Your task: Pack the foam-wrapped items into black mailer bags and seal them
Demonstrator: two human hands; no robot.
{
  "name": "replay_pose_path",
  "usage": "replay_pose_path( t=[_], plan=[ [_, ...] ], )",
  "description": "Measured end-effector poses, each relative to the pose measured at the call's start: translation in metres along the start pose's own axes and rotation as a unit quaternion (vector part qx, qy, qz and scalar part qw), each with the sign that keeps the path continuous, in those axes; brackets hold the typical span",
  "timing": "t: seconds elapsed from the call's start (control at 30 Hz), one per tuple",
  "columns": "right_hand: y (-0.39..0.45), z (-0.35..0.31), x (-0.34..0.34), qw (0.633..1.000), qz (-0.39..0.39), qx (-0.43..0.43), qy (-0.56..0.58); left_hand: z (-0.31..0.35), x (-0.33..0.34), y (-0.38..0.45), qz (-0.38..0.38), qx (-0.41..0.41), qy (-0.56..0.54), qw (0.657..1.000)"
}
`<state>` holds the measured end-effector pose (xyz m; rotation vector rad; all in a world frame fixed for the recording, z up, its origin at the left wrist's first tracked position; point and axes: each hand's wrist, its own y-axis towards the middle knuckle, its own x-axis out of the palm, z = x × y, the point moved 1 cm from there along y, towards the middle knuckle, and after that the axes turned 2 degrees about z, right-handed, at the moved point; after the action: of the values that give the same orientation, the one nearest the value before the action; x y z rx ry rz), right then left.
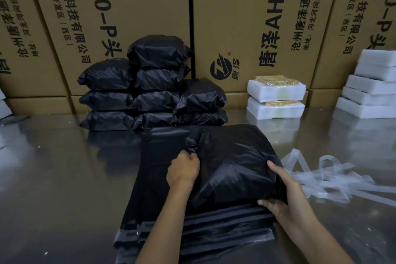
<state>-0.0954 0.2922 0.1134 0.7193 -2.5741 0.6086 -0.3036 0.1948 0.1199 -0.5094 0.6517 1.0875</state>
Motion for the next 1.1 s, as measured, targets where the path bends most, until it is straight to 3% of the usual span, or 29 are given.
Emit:
replay_pose_path(
  t=[0.17, 0.33, 0.5, 0.63, 0.93, 1.1],
  plan=[
    [0.007, -0.006, -0.002, 0.999, 0.000, -0.017, 0.035, 0.009, 0.010, 0.021, -0.006, -0.023, 0.106, 0.994],
    [0.024, -0.020, 0.016, 0.995, -0.036, -0.043, 0.087, 0.011, 0.024, 0.033, 0.079, 0.046, 0.206, 0.974],
    [0.062, -0.059, 0.065, 0.986, -0.049, -0.092, 0.128, 0.007, 0.037, 0.038, 0.150, 0.122, 0.197, 0.961],
    [0.105, -0.092, 0.114, 0.984, -0.069, -0.086, 0.141, 0.006, 0.040, 0.044, 0.161, 0.137, 0.179, 0.961],
    [0.203, -0.128, 0.217, 0.993, -0.074, -0.042, -0.087, 0.004, 0.043, 0.053, 0.162, 0.128, 0.179, 0.962],
    [0.235, -0.136, 0.266, 0.993, 0.014, -0.055, -0.103, 0.005, 0.046, 0.054, 0.163, 0.132, 0.177, 0.962]
  ],
)
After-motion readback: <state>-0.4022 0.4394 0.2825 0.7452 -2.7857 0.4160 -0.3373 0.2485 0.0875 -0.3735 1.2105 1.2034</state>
